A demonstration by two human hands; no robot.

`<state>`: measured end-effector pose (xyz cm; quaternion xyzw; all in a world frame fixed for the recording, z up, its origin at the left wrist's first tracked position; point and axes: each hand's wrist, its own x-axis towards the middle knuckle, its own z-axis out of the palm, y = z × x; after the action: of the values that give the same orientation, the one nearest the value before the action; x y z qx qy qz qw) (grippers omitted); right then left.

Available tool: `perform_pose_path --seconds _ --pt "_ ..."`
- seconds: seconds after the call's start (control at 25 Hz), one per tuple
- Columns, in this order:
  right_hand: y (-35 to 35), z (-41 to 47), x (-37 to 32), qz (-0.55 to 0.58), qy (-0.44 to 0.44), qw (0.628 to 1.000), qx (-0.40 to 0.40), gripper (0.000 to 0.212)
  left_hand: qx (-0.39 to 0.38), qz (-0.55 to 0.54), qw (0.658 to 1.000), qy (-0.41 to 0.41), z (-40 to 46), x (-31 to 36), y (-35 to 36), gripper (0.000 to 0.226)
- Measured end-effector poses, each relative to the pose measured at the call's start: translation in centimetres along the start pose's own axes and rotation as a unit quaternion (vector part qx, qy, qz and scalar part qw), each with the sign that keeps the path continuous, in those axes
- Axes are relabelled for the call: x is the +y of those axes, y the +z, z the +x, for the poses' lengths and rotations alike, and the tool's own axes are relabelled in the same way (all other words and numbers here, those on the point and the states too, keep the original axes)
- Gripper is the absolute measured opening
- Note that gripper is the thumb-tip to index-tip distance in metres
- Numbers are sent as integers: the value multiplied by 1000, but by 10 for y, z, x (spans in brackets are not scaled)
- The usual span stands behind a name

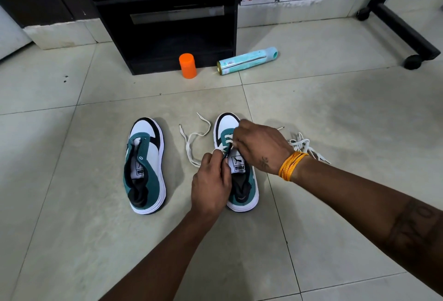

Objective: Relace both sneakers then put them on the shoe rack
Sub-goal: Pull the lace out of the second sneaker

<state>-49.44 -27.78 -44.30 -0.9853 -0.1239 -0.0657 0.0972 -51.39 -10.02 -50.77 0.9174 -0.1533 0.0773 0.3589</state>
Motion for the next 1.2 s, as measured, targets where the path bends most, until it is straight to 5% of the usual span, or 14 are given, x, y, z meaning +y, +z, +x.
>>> perform_pose_path --seconds 0.16,0.36,0.6,0.8,0.96,1.08,1.2 --pt "5 -3 31 89 189 976 59 16 -1 5 1000 -1 0 1 0 26" --pt "-4 -6 8 55 44 997 11 32 -7 8 1000 -6 1 1 1 25" --pt "7 -4 6 -100 -22 994 -44 14 -3 8 1000 -4 -1 0 2 27" --pt "4 -2 38 -50 216 975 21 17 -6 9 1000 -10 -1 2 2 27" --pt "3 -2 24 -57 36 998 4 33 -4 8 1000 -7 -1 2 1 27" --pt "12 1 13 -104 -96 990 -26 21 0 9 1000 -5 0 1 2 27" --pt "17 3 29 -94 47 994 11 14 -1 11 1000 -7 0 1 3 27"
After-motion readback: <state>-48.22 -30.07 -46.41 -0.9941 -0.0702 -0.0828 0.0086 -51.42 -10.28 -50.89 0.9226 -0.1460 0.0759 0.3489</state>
